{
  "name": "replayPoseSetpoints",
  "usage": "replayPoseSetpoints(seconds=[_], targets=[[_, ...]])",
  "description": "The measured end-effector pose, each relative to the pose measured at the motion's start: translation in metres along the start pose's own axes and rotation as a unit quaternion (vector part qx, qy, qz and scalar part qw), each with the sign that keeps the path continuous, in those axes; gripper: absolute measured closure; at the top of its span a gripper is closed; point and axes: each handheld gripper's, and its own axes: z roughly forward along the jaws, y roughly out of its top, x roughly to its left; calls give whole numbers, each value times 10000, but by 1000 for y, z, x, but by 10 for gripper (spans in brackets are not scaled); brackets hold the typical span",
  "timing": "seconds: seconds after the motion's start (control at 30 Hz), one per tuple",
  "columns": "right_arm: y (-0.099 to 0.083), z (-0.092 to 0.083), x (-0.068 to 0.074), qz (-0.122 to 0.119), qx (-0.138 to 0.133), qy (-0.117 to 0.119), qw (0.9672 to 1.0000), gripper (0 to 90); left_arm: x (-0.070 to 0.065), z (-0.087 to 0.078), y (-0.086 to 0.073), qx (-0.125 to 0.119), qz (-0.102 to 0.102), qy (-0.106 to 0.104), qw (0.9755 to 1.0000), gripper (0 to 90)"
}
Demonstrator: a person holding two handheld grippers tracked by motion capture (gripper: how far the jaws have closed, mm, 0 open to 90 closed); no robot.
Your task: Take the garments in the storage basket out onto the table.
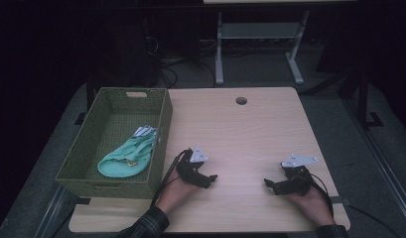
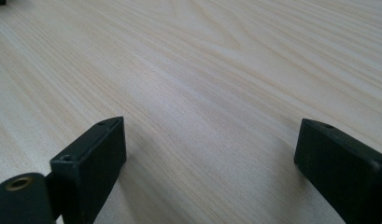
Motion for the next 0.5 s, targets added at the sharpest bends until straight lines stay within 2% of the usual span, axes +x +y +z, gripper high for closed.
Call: replayPoseSetpoints(seconds=[0.13, 0.33, 0.5], targets=[[-1, -1, 0, 3, 5, 0, 10000, 88, 0, 0, 1, 30, 2, -4, 10000, 122], [-1, -1, 1, 24, 16, -7, 10000, 87, 1, -4, 2, 201, -12, 22, 9998, 125], [0, -1, 0, 24, 17, 6, 10000, 87, 3, -10, 1, 203, -75, -63, 9997, 129]])
